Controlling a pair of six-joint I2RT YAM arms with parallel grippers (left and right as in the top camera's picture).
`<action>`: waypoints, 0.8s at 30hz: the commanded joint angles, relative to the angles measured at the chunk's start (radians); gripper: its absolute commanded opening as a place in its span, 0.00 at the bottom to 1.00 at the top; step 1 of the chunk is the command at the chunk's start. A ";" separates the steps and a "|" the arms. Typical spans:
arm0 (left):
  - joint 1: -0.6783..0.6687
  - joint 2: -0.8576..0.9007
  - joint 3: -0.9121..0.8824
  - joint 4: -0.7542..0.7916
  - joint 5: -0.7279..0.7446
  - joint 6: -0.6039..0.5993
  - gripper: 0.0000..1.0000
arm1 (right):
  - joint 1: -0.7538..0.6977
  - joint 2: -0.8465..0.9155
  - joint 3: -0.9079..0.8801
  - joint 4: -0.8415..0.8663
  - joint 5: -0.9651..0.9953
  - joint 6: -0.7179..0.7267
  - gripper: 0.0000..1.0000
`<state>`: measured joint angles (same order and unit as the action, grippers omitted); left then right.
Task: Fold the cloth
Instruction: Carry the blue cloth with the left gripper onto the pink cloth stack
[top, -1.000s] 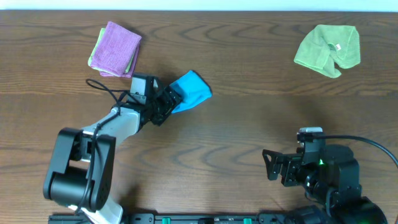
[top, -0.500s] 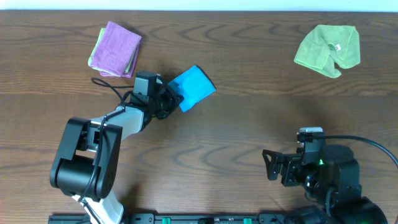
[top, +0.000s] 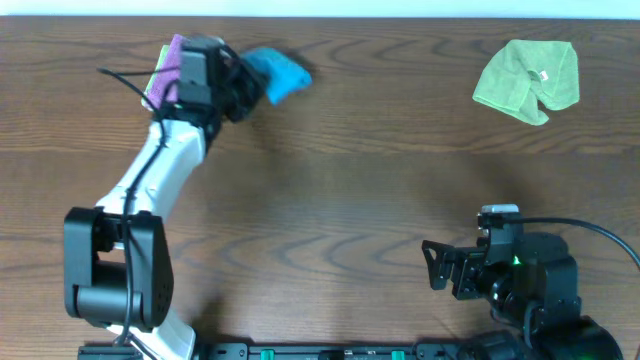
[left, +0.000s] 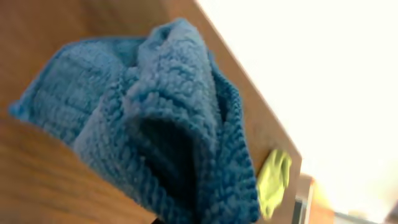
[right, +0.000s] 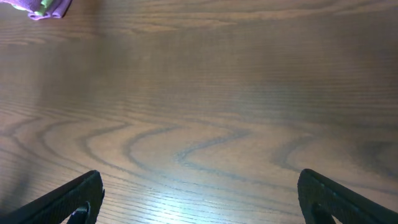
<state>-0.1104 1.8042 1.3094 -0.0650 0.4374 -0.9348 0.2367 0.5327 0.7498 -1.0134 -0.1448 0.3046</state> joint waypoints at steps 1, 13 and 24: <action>0.046 -0.019 0.072 -0.022 -0.066 0.034 0.06 | -0.008 -0.004 -0.005 -0.001 -0.001 0.013 0.99; 0.175 0.002 0.119 -0.032 -0.176 0.068 0.06 | -0.008 -0.004 -0.005 -0.001 -0.001 0.013 0.99; 0.200 0.055 0.119 0.058 -0.202 0.082 0.06 | -0.008 -0.004 -0.005 -0.002 -0.001 0.013 0.99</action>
<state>0.0807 1.8313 1.4033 -0.0170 0.2581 -0.8742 0.2367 0.5327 0.7498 -1.0134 -0.1448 0.3046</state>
